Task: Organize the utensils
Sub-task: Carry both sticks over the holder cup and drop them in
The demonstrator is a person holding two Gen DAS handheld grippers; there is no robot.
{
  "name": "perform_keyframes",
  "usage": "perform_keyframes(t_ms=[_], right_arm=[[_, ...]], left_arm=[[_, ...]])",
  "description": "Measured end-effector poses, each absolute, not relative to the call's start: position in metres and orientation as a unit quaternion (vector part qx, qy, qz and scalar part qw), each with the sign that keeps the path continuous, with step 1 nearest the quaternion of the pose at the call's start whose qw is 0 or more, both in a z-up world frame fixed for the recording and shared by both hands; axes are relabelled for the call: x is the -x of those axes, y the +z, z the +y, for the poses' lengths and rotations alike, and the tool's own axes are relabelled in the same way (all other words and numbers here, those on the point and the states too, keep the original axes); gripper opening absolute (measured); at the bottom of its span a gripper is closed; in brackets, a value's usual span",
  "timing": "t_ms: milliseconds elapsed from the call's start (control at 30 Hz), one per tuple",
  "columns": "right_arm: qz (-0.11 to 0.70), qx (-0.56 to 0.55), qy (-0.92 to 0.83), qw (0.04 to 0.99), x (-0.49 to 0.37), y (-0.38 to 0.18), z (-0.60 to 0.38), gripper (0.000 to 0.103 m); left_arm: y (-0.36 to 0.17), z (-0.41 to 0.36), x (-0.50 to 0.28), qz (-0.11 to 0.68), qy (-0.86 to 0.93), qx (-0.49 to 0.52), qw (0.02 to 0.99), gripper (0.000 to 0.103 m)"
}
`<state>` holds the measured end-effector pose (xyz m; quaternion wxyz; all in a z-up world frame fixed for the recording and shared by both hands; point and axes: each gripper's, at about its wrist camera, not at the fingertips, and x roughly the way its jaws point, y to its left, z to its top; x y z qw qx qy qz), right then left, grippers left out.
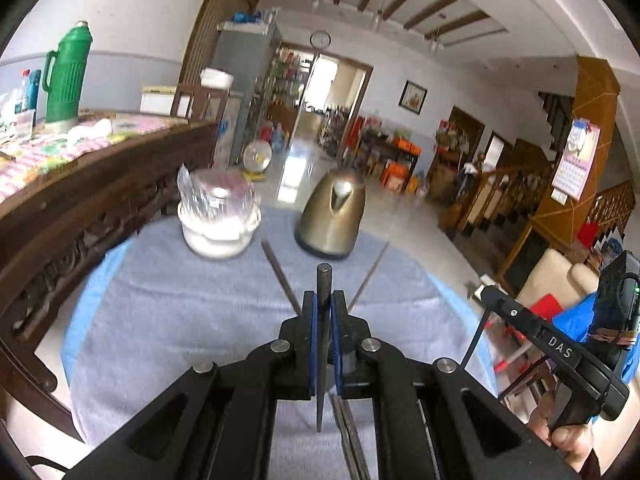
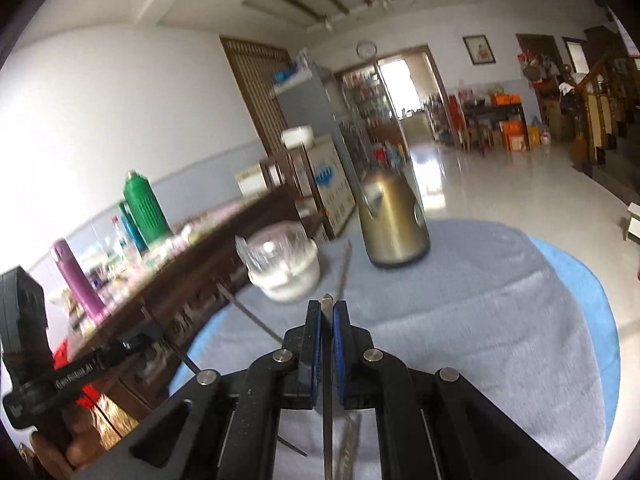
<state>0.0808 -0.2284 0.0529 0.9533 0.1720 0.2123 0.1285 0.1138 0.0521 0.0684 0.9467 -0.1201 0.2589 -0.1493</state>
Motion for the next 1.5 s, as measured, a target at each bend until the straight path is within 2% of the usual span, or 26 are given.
perform_keyframes(t_ms=[300, 567, 833, 1167, 1233, 1300, 1333, 1433, 1467, 1500], right_arm=[[0.098, -0.192, 0.109, 0.97, -0.095, 0.106, -0.211, 0.006], [0.029, -0.176, 0.051, 0.983, -0.119, 0.1, -0.184, 0.006], [0.102, -0.139, 0.052, 0.984, -0.149, 0.061, -0.164, 0.006], [0.164, -0.18, 0.1, 0.965, -0.132, 0.043, -0.181, 0.01], [0.171, -0.196, 0.106, 0.96, -0.122, 0.039, -0.188, 0.015], [0.169, -0.207, 0.111, 0.957, -0.112, 0.038, -0.194, 0.026], [0.165, -0.211, 0.11, 0.957, -0.105, 0.038, -0.196, 0.028], [0.153, -0.226, 0.11, 0.956, -0.085, 0.037, -0.207, 0.041], [0.149, -0.23, 0.108, 0.956, -0.08, 0.035, -0.211, 0.052], [0.142, -0.236, 0.105, 0.956, -0.072, 0.034, -0.216, 0.059]], left_arm=[[0.119, 0.059, -0.125, 0.189, -0.135, 0.131, 0.964, 0.007], [0.12, 0.053, -0.148, 0.16, -0.104, 0.148, 0.97, 0.007], [0.067, 0.045, -0.173, 0.226, -0.091, 0.146, 0.959, 0.007], [0.05, 0.05, -0.156, 0.254, -0.104, 0.136, 0.952, 0.008], [0.048, 0.05, -0.148, 0.258, -0.106, 0.124, 0.952, 0.013], [0.046, 0.051, -0.14, 0.259, -0.106, 0.119, 0.953, 0.032], [0.045, 0.052, -0.133, 0.258, -0.103, 0.115, 0.954, 0.036], [0.041, 0.054, -0.121, 0.257, -0.102, 0.107, 0.955, 0.042], [0.039, 0.055, -0.119, 0.258, -0.1, 0.103, 0.955, 0.044], [0.036, 0.054, -0.115, 0.261, -0.098, 0.098, 0.955, 0.049]])
